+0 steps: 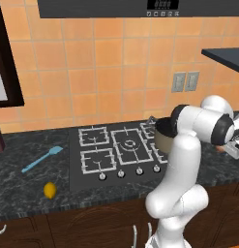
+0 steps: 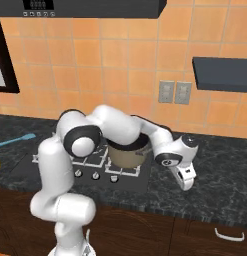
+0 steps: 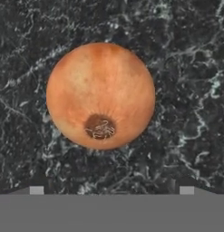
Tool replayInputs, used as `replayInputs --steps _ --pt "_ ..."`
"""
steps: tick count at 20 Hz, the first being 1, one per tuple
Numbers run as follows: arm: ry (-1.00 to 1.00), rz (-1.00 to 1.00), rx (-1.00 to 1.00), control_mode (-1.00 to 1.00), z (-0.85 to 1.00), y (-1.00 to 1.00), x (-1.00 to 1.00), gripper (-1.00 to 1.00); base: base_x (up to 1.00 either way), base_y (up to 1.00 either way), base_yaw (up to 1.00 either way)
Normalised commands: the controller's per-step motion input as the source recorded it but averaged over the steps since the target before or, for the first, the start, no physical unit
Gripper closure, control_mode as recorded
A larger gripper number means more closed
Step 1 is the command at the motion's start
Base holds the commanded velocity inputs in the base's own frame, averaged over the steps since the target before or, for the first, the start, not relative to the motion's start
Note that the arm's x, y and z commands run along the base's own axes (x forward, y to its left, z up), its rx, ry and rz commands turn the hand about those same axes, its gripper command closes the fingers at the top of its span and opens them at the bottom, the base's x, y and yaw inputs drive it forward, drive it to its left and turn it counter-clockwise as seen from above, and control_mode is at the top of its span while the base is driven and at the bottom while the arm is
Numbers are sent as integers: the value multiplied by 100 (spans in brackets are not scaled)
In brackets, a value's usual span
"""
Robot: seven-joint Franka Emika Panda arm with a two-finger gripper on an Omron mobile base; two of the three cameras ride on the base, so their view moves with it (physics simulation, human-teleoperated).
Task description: Put the lemon and onion in the pot. Retrieve the spatula and lightly stir the vegetables in the pot.
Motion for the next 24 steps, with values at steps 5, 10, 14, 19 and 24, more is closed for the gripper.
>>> replayInputs --steps 5,10,14,19,24 --pt "0 0 5 -100 0 -68 19 -100 0 0 0" --pt "0 3 6 -100 0 -46 37 -100 0 0 0" --pt "0 4 3 -100 -4 -32 38 -100 0 0 0" --pt "0 1 1 -100 4 -10 36 -100 0 0 0" --pt "0 0 1 -100 3 0 16 -100 0 0 0"
